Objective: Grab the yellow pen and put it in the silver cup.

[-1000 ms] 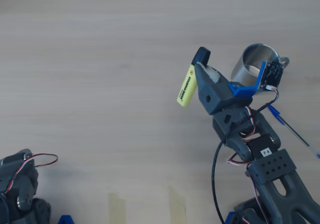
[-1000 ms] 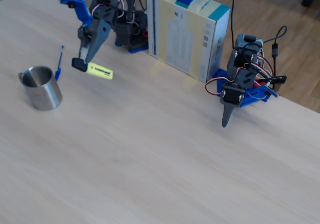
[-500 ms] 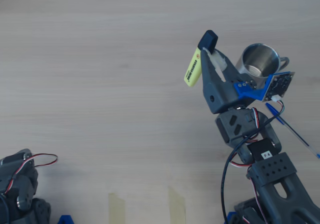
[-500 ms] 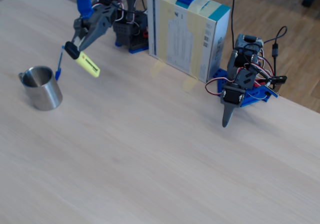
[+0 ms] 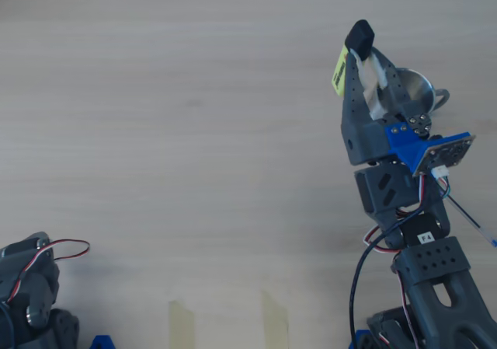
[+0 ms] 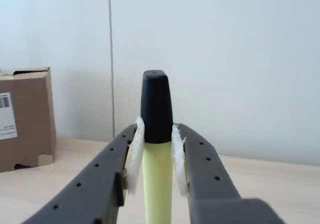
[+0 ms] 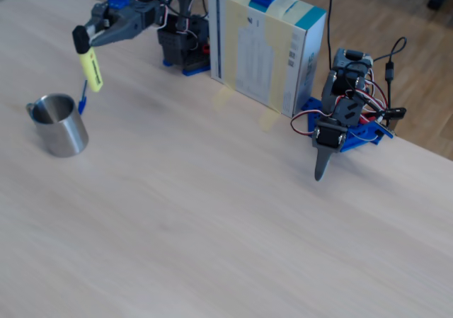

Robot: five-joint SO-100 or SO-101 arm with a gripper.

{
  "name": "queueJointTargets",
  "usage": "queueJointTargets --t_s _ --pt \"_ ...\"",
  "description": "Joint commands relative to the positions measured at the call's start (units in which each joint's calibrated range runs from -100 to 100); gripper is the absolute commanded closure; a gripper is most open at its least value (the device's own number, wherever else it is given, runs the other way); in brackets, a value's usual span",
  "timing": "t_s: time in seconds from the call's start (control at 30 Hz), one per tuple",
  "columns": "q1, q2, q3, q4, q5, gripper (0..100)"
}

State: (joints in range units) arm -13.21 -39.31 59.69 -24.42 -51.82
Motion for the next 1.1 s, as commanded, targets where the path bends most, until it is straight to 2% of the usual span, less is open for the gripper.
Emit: queueJointTargets --t_s 0.0,0.3,0.87,1.07 --pt "1.1 -1.8 -0.8 -3.6 1.8 98" --pt "3.8 -1.8 -0.6 -5.4 2.7 98" --pt "14.6 -0.8 -0.8 -4.7 2.4 98" --pt "17.5 4.2 -3.0 -5.1 2.4 98"
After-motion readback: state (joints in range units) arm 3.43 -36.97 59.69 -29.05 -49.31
